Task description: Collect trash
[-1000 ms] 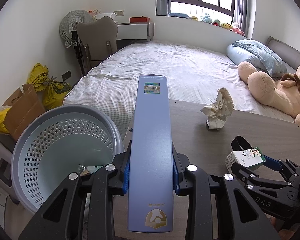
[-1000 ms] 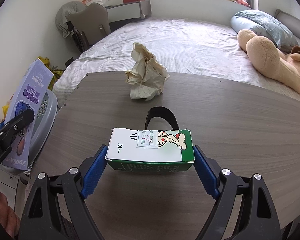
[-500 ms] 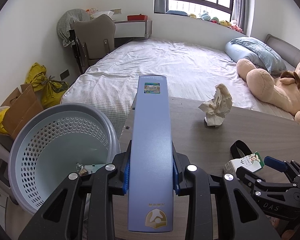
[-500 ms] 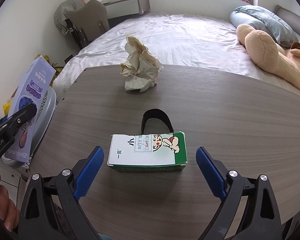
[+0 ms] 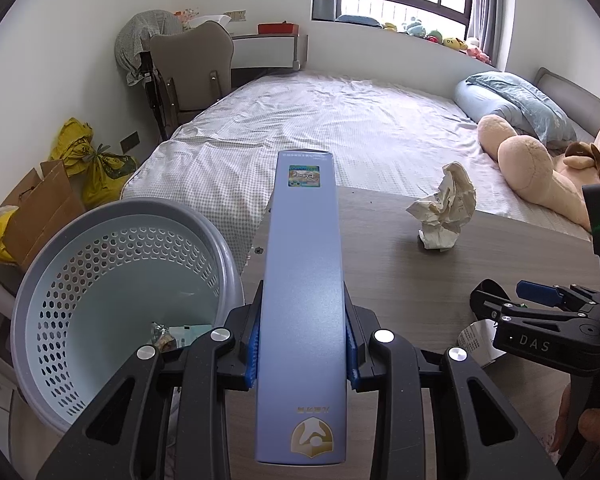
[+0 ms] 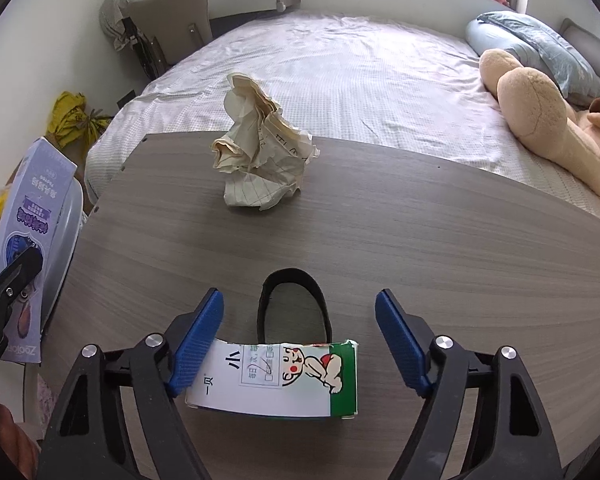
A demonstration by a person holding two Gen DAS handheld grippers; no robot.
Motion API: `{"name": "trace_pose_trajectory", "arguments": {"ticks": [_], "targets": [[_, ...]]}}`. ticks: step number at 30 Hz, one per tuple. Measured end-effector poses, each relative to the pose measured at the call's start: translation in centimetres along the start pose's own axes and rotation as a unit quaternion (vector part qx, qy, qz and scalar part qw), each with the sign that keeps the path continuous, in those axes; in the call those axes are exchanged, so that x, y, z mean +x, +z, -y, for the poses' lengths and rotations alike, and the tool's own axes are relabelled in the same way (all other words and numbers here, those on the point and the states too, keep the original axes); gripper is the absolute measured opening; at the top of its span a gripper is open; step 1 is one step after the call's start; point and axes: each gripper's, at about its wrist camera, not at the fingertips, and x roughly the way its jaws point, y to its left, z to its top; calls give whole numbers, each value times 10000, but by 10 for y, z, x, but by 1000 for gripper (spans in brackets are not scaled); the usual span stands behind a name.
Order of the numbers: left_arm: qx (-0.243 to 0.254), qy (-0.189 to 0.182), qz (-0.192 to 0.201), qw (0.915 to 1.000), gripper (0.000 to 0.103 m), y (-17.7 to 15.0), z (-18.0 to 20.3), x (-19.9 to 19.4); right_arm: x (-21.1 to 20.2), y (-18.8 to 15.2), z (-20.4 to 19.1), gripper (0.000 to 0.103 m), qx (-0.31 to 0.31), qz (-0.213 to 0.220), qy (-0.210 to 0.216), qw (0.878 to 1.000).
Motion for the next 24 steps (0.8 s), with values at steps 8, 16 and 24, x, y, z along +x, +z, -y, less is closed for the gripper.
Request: {"name": "trace_pose_trajectory", "arguments": {"ticks": [8, 16, 24], "targets": [[-12, -13, -28, 10000, 31, 0, -2, 2, 9, 2, -8, 49, -211, -226, -64, 9995], [-5, -18, -24, 10000, 31, 0, -2, 1, 6, 4, -9, 14, -228, -114, 6, 9997], [17, 6, 26, 10000, 31, -1, -2, -4, -23, 16, -4, 13, 51, 562, 227, 9982]]}}
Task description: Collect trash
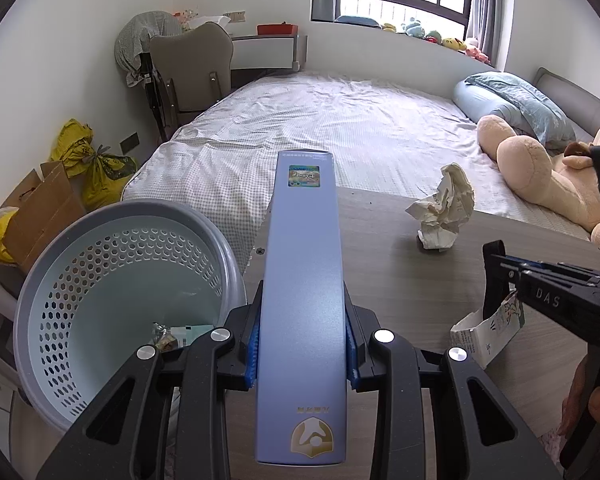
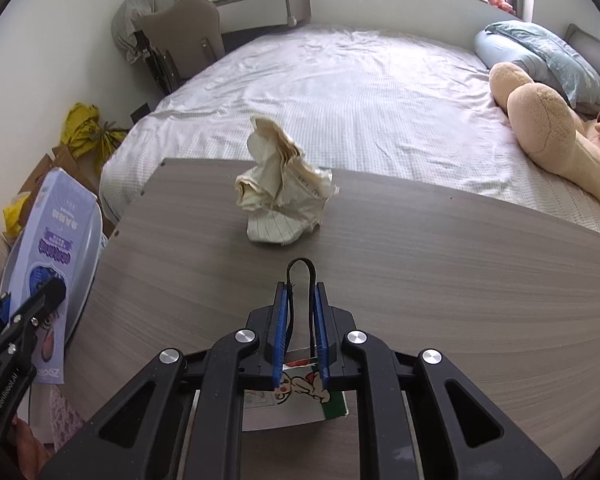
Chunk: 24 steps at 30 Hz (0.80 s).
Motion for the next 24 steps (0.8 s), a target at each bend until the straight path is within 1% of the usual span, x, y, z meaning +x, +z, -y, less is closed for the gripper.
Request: {"name": "trace_pose_trajectory", "arguments": {"ticks": [7, 13, 16, 17, 18, 24], "targets": [[7, 43, 80, 10000, 31, 1, 1, -11, -29, 18, -3, 13, 42, 494, 155, 9986], [28, 57, 166, 9998, 31, 0, 2, -22, -53, 25, -4, 13, 36, 848, 301, 9959], [33, 49, 179, 9998, 31, 0, 4, -26, -52, 24, -5, 13, -4, 774, 277, 9966], [46, 46, 193, 9998, 31, 0, 5, -28, -54, 23, -3, 13, 41, 783, 363, 9963], [60, 56, 217, 9997, 31, 0, 5, -30, -58, 22, -3, 13, 72, 845, 452, 9954], [74, 72, 235, 9997, 31, 1, 6, -33, -82, 22, -3, 13, 37, 1217, 588, 9908]]}}
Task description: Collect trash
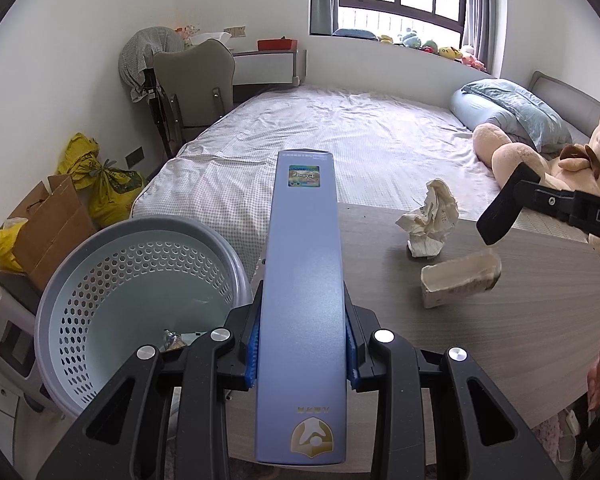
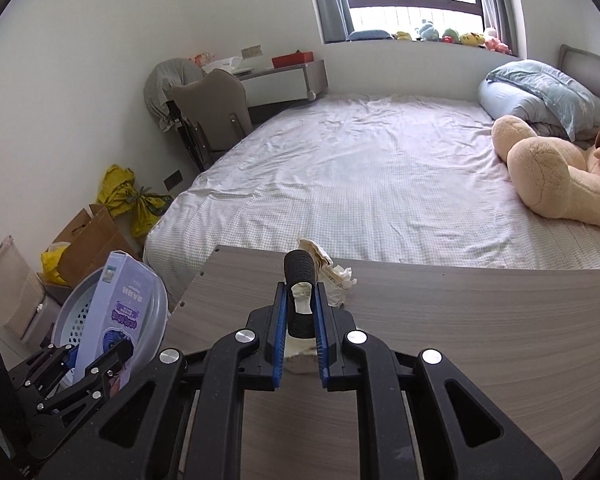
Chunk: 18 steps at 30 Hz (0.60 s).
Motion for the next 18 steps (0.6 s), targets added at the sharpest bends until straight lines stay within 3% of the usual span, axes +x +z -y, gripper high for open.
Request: {"name": "trace_pose_trajectory", "arguments": {"ticks": [10, 18], "targets": [[-43, 54, 47, 10000, 31, 2, -4, -7, -2, -1, -15, 13, -230, -45, -32, 9997], [-139, 308, 11, 9994, 31, -2, -38, -12, 16, -5, -44, 13, -218, -116, 270, 9993]]}}
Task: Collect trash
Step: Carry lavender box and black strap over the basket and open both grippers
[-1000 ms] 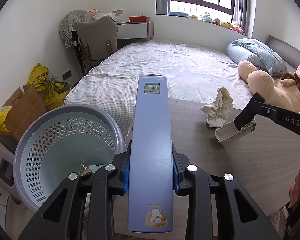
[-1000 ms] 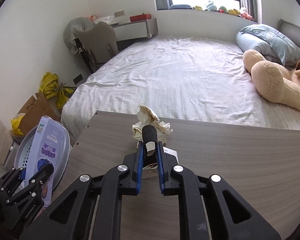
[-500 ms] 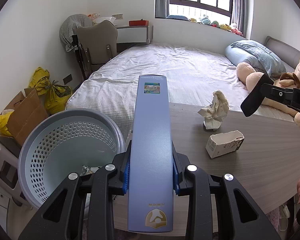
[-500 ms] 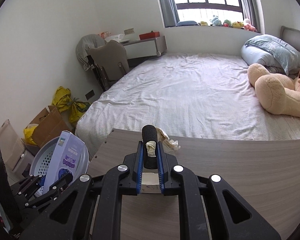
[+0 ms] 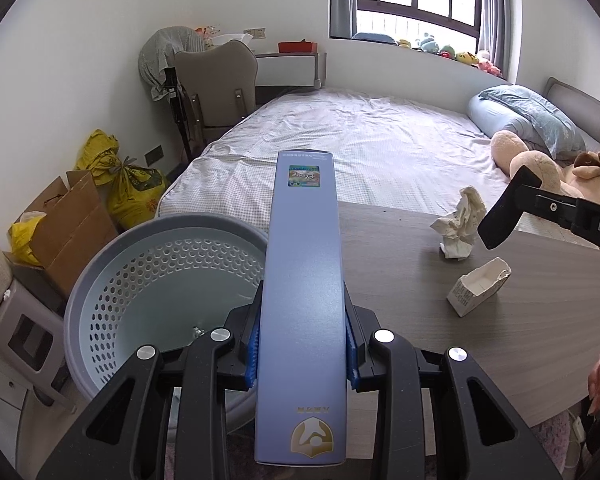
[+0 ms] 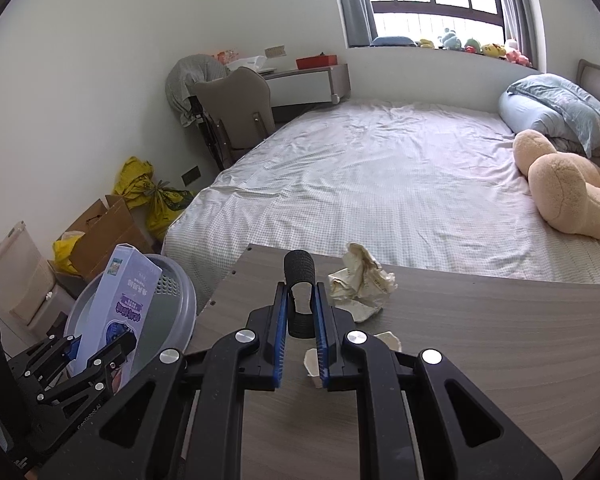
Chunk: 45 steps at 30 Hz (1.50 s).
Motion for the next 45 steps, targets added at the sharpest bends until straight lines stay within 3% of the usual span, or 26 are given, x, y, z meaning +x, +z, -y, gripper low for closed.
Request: {"name": "trace_pose_trajectory", "arguments": {"ticks": [9, 18, 28, 40, 45], "targets": [[-160, 438, -233, 9986, 31, -10, -66, 9, 42, -3, -60, 13, -92, -212, 657, 9976], [-421, 681, -512, 9955, 31, -18, -115, 25, 80, -16, -110, 13, -336, -618, 1024, 9922], [-597, 672, -717, 9934, 31, -23, -134, 45, 105, -22, -146, 14, -597, -884, 1161, 9875], [-783, 556, -768, 9924, 31, -23, -145, 52, 120, -26, -159, 16, -775, -1052, 1196, 9842], [-859, 635, -701, 9918, 49, -22, -148, 48, 114, -25, -160, 50, -803, -917, 1174, 9856]]}}
